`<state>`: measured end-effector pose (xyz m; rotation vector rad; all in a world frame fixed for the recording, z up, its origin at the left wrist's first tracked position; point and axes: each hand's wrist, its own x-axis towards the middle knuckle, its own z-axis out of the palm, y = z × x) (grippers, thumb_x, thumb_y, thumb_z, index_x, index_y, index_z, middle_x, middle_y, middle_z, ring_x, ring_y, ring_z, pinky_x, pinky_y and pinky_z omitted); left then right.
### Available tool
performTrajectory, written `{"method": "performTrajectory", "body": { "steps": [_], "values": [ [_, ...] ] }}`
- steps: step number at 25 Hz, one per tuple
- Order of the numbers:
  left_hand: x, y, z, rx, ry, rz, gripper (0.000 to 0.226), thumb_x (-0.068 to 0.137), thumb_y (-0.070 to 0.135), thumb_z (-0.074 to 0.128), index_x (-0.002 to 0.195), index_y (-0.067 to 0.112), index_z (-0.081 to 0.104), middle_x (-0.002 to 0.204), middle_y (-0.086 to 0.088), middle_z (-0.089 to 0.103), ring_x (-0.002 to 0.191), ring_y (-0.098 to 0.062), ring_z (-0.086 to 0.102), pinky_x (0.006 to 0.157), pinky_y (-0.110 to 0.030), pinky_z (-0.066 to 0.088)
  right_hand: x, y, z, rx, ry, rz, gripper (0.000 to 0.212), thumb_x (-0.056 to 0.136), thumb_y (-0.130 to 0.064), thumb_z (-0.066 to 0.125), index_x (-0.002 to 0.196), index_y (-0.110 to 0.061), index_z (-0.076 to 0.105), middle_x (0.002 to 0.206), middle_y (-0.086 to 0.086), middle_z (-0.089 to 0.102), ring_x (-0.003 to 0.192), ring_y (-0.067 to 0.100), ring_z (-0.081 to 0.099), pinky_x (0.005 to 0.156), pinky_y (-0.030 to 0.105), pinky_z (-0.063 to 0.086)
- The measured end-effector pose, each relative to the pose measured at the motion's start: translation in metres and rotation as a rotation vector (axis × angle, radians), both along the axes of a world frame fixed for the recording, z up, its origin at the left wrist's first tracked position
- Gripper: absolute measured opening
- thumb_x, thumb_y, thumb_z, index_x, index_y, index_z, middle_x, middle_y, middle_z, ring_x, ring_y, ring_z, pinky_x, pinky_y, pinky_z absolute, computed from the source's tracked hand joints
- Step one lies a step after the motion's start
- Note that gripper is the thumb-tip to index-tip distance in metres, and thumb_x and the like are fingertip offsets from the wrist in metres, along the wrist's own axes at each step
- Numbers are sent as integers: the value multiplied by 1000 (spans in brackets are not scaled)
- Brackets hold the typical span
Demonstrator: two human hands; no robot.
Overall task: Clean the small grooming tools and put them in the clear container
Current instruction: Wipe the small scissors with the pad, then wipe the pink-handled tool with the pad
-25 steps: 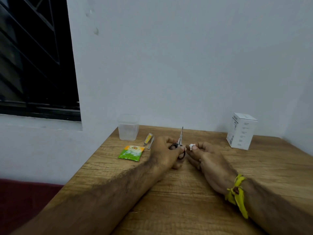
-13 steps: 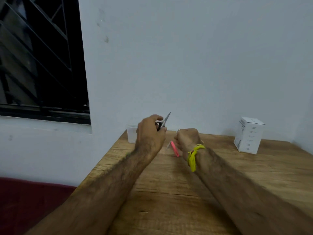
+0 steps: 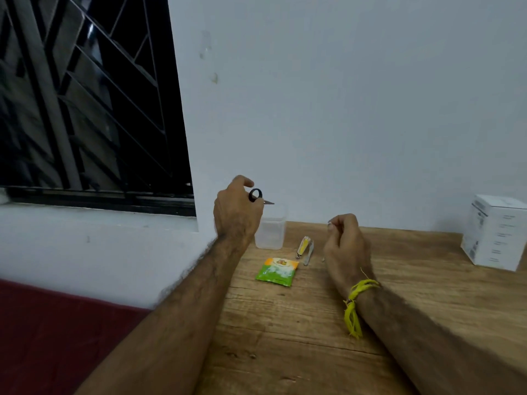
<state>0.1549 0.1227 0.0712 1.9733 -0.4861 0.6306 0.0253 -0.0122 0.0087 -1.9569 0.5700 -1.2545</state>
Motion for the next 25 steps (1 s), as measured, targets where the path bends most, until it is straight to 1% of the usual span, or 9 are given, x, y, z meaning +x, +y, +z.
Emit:
{"method": "performTrajectory", "body": {
  "steps": [2,4,6,8,11,15,17,19,25],
  "values": [
    [1,-7,3,81,7,12,20,78,14,73,96,21,70,88,5,75,85,-17,70,69,-25,52,-2,1,0,-31,-3,18,8,99,-12,50,98,-19,51,91,0,62,85,19,57,70,28,38],
    [3,-16,4,125,50,31,16,76,15,75,89,22,70,86,6,74,87,-18,70,81,-31,55,-1,0,1,-35,-13,31,8,100,-12,50,98,-19,51,91,-1,62,86,19,58,71,29,40],
    [5,-24,1,139,66,77,19,75,18,76,90,26,67,82,10,68,90,-18,66,94,-32,42,1,-2,-1,-35,-19,35,7,100,-12,50,98,-18,52,90,-2,61,85,19,58,70,29,41],
    [7,-33,-5,159,40,123,26,76,20,73,100,29,68,88,10,69,94,-19,64,92,-35,31,2,-5,-1,-19,-24,31,7,100,-12,50,97,-18,52,89,-2,61,85,19,58,70,28,41],
    [9,-43,-15,216,21,174,21,78,25,71,99,30,72,94,9,74,96,-20,64,90,-38,30,4,-8,-2,31,-41,19,5,99,-12,51,97,-17,53,90,0,63,86,20,58,70,28,40],
    [13,-49,-16,144,141,143,21,77,22,75,97,26,73,95,7,74,99,-20,66,93,-37,44,6,-11,-4,58,-39,9,5,98,-11,52,96,-16,54,92,2,65,87,20,58,70,26,37],
    [12,-50,-14,90,203,106,25,76,12,76,99,22,73,100,2,74,100,-23,68,80,-32,53,6,-10,-5,52,-35,25,6,98,-11,53,96,-17,53,92,1,64,87,20,58,71,27,38],
    [9,-49,-9,63,251,99,32,77,4,74,104,22,72,107,1,72,103,-23,68,72,-30,53,6,-10,-5,48,-32,43,6,98,-11,53,95,-17,53,92,2,64,88,21,59,72,28,40],
    [8,-44,-5,-102,424,75,27,75,2,74,89,25,72,104,-2,74,93,-26,70,74,-39,63,6,-10,-4,48,-49,33,5,98,-11,54,96,-16,53,92,1,65,88,20,59,72,27,41]
  ]
}}
